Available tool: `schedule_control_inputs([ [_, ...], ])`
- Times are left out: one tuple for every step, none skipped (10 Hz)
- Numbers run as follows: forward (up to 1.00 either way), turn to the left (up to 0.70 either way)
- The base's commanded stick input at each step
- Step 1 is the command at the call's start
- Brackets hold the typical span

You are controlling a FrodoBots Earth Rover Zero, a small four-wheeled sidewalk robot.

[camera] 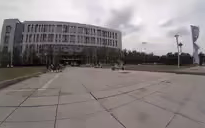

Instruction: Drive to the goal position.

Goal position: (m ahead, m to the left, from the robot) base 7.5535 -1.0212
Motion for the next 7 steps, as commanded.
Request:
schedule_control_inputs([
  [0.6, 0.0],
  [0.6, 0.0],
  [0.6, 0.0],
  [0.6, 0.0],
  [0.6, 0.0],
  [0.6, 0.0],
  [0.6, 0.0],
])
